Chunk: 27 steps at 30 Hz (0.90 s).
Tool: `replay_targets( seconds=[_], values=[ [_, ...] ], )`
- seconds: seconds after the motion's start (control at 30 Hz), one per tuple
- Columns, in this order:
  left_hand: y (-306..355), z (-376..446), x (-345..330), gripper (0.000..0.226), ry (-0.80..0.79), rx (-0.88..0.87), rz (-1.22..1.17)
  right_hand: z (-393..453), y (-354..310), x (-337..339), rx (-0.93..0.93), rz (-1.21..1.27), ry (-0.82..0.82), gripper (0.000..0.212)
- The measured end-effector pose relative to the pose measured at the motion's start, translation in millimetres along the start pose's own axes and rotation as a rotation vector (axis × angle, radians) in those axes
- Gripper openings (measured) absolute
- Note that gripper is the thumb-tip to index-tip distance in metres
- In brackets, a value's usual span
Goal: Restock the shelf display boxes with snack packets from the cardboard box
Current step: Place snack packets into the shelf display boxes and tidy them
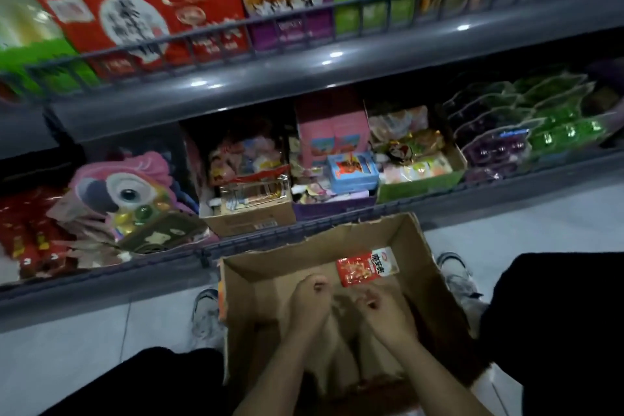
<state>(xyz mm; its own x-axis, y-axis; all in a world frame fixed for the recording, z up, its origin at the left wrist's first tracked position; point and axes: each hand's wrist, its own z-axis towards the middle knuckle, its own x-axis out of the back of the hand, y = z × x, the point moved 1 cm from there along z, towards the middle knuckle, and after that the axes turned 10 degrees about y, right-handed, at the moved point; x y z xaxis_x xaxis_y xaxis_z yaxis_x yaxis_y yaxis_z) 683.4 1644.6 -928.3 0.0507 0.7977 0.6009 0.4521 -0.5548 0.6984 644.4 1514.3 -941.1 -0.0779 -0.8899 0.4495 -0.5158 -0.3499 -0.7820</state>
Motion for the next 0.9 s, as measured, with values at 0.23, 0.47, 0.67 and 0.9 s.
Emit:
replay_targets(
  seconds=[0.23, 0.47, 0.67, 0.9],
  values=[
    [-24, 39, -67, 0.024, -0.147, 0.171, -0.084, 51, 55, -14, -0.364, 0.068, -0.021, 0.031],
    [-49, 86, -108, 0.026, -0.184, 0.515, -0.492, 103, 80, -21, -0.759, 0.604, 0.131, 0.037],
    [-62, 110, -135, 0.016, -0.166, 0.644, -0.565, 115, 81, -26, -0.812, 0.826, 0.175, 0.034],
    [-58, 117, -130, 0.026, -0.207, 0.577, -0.413, 115, 74, -25, -0.85, 1.009, 0.208, 0.017]
  ],
)
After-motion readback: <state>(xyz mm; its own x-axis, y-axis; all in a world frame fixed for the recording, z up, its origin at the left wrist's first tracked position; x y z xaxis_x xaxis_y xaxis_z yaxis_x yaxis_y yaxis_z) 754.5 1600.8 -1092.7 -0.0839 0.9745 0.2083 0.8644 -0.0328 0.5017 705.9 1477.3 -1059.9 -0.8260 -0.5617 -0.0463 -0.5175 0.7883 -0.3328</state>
